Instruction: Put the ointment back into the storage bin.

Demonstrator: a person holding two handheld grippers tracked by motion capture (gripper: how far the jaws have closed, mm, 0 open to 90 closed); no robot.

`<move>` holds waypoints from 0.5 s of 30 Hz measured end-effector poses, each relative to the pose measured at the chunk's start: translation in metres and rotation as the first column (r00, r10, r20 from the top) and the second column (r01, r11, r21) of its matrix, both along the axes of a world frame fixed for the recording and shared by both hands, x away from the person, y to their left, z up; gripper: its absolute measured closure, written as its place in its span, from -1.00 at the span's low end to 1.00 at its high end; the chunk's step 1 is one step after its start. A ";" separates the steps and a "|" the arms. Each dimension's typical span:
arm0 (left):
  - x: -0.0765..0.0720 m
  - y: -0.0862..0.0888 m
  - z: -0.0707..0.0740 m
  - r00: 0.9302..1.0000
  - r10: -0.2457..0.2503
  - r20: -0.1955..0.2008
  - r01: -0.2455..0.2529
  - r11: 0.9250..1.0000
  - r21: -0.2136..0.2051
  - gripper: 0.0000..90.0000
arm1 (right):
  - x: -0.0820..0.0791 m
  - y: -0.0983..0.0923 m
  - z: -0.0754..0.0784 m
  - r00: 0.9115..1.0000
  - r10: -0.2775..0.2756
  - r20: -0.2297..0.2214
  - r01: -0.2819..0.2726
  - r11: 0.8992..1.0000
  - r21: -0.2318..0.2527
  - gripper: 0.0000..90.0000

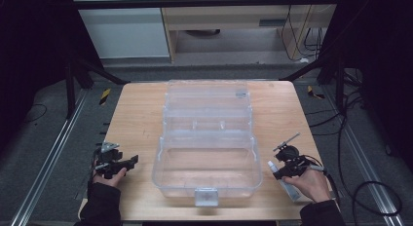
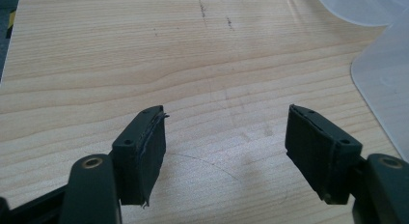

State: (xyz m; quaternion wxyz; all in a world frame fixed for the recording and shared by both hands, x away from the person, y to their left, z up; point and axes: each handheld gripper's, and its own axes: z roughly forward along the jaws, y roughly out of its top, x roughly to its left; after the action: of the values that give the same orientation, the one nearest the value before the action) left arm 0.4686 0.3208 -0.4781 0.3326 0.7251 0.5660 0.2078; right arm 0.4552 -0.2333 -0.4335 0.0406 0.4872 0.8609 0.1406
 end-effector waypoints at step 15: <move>0.001 0.000 0.000 1.000 -0.005 -0.001 0.005 1.000 -0.001 -0.32 | 0.002 -0.004 0.046 0.983 -0.034 0.182 0.011 0.992 0.126 0.56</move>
State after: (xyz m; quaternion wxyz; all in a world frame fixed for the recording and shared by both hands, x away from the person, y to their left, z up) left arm 0.4692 0.3204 -0.4785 0.3332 0.7266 0.5642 0.2066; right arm 0.4577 -0.2377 -0.3879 0.0909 0.4834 0.8375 0.2380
